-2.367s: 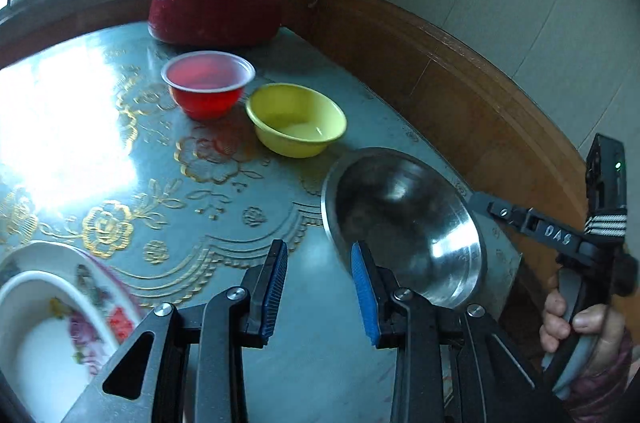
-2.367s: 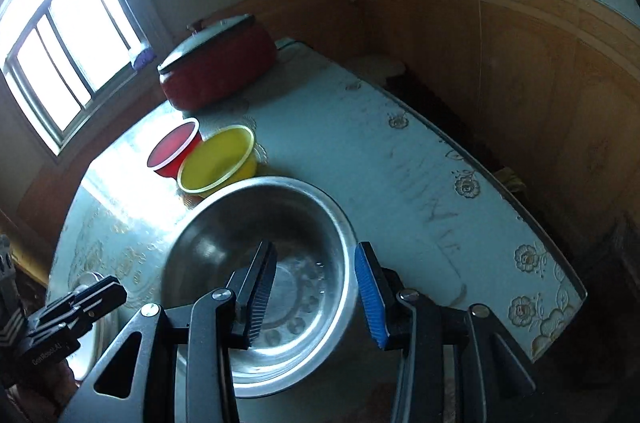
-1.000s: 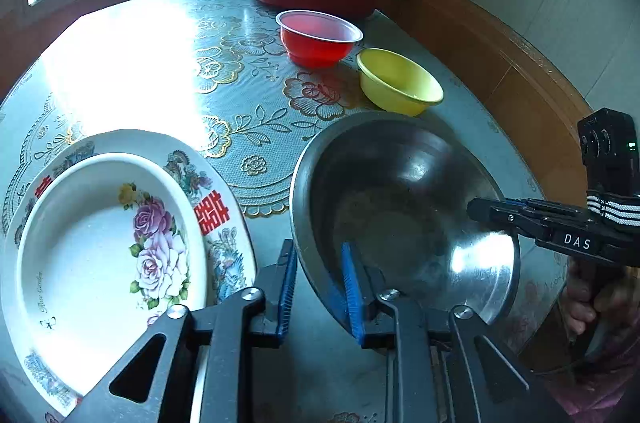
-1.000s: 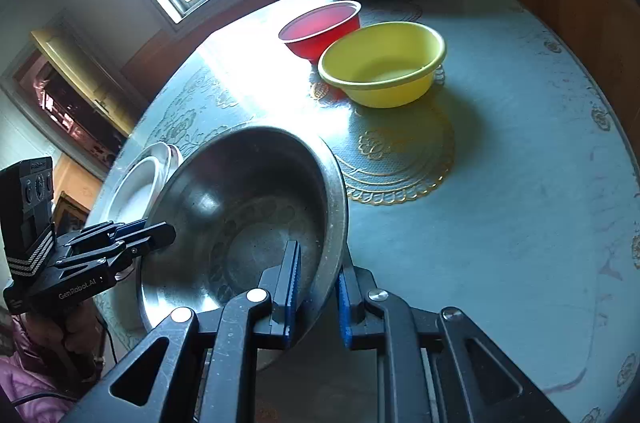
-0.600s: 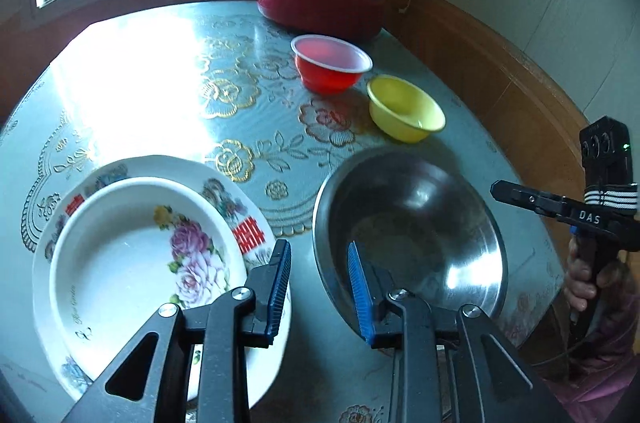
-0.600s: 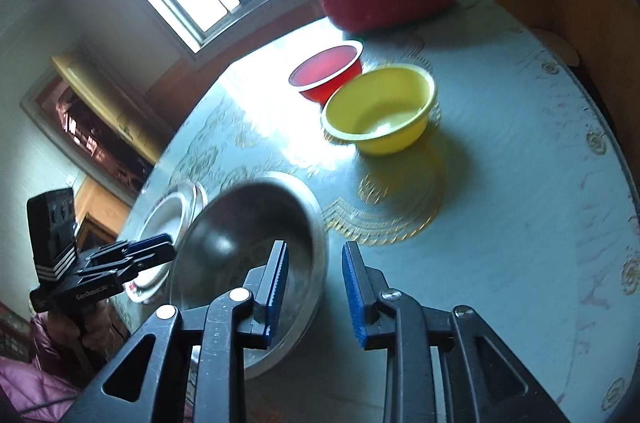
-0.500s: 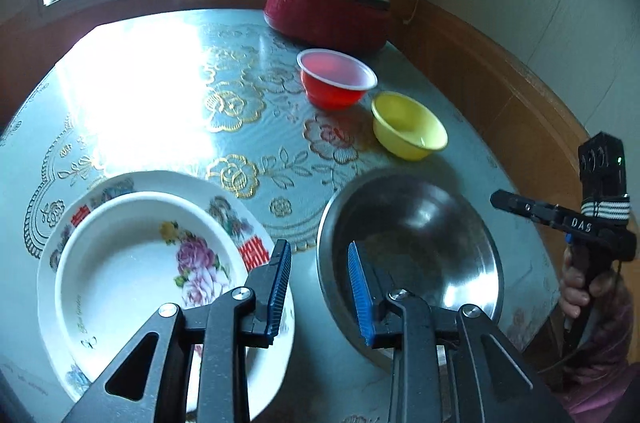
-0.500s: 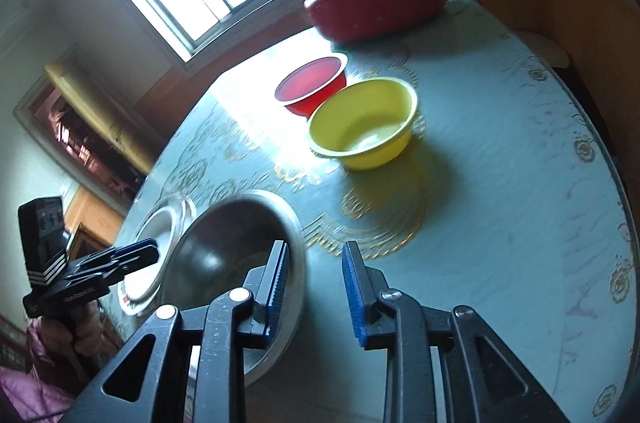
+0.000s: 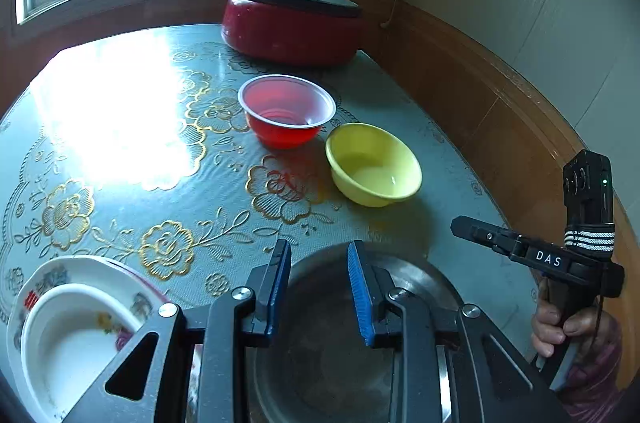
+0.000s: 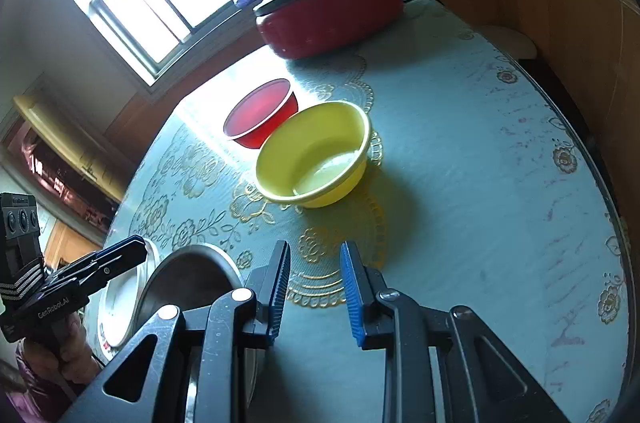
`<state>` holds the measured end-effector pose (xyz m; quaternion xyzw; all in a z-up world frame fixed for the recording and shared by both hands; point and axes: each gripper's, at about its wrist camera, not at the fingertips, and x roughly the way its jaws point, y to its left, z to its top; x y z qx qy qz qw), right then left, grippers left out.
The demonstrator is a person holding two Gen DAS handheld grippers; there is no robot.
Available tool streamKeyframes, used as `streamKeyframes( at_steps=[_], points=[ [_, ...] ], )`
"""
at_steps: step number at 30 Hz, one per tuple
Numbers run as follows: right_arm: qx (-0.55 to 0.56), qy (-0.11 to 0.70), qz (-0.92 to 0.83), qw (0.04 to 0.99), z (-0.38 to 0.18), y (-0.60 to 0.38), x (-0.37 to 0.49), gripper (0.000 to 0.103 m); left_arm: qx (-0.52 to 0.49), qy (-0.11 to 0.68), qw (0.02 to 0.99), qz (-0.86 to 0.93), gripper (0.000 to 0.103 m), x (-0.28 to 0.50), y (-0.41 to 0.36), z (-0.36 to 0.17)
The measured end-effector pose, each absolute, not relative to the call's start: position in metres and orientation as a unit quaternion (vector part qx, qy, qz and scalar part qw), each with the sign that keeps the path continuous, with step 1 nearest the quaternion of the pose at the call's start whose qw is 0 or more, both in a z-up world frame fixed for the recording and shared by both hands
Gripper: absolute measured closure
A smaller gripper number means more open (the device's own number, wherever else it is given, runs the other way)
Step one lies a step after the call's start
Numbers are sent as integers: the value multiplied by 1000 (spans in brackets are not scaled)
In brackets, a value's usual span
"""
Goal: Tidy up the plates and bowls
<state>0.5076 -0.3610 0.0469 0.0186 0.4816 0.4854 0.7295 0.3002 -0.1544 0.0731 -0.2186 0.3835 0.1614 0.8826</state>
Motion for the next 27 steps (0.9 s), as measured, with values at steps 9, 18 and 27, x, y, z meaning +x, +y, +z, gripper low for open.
streamKeyframes(
  at_steps=[9,18,27],
  points=[
    [31,496,471,729,42,-351,525,77,-250,403,868,147,74,334,-139,63],
    [23,474,452,756,50,-338,541,84,-251,400,870,143,78,365,-132,59],
    [40,496,432,752,39,-321,568,84,-278,407,858,144,79,401,-116,46]
  ],
)
